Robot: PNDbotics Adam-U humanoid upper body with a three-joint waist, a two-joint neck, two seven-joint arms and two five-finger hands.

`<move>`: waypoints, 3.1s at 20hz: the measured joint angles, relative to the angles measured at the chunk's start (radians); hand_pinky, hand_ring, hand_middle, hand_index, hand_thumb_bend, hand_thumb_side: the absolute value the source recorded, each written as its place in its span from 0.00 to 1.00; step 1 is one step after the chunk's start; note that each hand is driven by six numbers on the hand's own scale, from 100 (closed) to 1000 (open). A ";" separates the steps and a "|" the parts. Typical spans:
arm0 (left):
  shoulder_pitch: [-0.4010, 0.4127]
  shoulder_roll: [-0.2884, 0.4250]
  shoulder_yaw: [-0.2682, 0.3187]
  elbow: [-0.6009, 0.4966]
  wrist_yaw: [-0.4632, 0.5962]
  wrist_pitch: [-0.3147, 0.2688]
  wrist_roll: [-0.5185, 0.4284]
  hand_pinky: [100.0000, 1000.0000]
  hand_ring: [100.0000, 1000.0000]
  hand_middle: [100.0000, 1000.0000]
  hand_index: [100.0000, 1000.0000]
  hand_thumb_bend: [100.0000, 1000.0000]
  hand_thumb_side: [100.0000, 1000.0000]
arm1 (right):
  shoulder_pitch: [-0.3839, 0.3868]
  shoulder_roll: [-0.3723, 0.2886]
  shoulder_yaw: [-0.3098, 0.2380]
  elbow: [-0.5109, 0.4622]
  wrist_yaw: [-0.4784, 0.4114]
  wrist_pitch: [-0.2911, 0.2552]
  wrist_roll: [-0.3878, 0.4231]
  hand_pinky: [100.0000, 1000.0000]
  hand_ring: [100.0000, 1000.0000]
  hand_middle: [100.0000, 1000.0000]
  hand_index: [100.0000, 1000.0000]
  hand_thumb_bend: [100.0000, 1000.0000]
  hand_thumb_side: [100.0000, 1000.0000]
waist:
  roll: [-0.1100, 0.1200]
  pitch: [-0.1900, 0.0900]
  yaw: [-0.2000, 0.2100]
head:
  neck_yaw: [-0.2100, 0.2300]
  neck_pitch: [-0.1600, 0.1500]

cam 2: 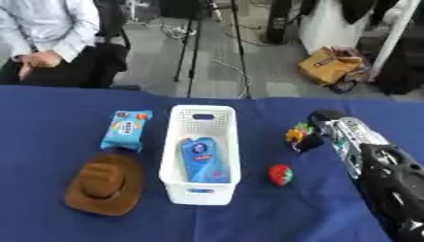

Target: Pick up objects on the table and place them in the box.

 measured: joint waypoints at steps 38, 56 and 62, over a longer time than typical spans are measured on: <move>0.012 -0.009 0.000 0.000 0.000 0.005 0.004 0.80 0.75 0.77 0.78 0.00 0.78 | -0.062 0.019 0.031 -0.052 -0.002 -0.006 0.025 0.85 0.74 0.23 0.45 0.11 0.53 | -0.029 -0.095 -0.022 | 0.017 0.025; 0.014 -0.020 -0.006 0.000 0.000 0.007 0.003 0.80 0.75 0.77 0.78 0.00 0.79 | -0.115 0.090 0.062 -0.086 -0.017 -0.028 0.058 0.85 0.73 0.21 0.43 0.10 0.54 | -0.042 -0.119 0.009 | -0.001 0.054; 0.014 -0.026 -0.006 0.000 0.000 0.009 0.001 0.80 0.75 0.77 0.78 0.00 0.79 | -0.128 0.117 0.069 -0.092 -0.026 -0.032 0.061 0.84 0.73 0.21 0.43 0.10 0.53 | -0.044 -0.119 0.021 | -0.009 0.055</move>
